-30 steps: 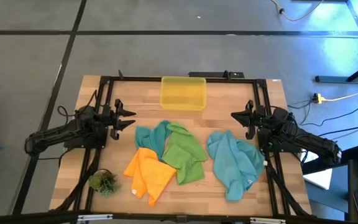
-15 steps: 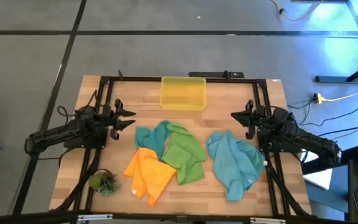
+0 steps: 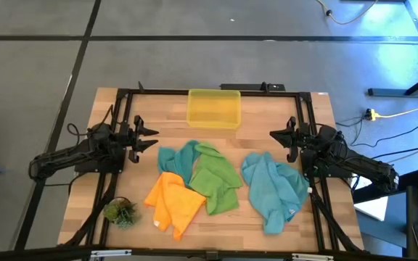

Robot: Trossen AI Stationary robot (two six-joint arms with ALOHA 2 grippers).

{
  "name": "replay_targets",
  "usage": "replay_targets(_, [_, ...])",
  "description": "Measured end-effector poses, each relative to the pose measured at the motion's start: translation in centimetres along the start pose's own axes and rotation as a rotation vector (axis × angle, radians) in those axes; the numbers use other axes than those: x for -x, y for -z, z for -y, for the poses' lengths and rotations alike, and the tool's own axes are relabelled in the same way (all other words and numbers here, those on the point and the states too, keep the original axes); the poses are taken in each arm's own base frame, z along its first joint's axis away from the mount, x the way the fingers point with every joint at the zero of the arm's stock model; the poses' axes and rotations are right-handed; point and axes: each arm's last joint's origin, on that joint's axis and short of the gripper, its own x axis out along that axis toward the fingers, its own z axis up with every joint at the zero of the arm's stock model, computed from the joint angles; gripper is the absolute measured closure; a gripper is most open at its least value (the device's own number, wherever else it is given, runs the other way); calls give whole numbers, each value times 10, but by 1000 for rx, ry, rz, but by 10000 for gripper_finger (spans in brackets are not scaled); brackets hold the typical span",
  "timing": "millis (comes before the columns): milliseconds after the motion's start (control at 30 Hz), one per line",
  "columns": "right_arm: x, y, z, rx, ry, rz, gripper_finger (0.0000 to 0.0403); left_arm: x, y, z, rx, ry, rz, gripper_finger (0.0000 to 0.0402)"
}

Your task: Fold microfiber towels

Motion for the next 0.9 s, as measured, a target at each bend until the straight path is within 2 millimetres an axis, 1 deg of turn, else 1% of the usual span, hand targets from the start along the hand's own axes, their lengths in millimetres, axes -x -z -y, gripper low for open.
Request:
replay_targets(400, [0,0,0,1,-1,4,375,0,0,0,0,1,0,248])
replay_targets(533, [0,-1,0,-24,-1,6,375,0,0,0,0,0,-1,248])
replay_targets(700, [0,-2,0,17,-4,23,375,0,0,0,0,1,0,248])
replay_targets(767, [0,-3,0,36,8,28,375,0,0,0,0,0,-1,248])
replay_targets(900, [0,-3,1,16,44,36,375,0,0,0,0,0,0,248])
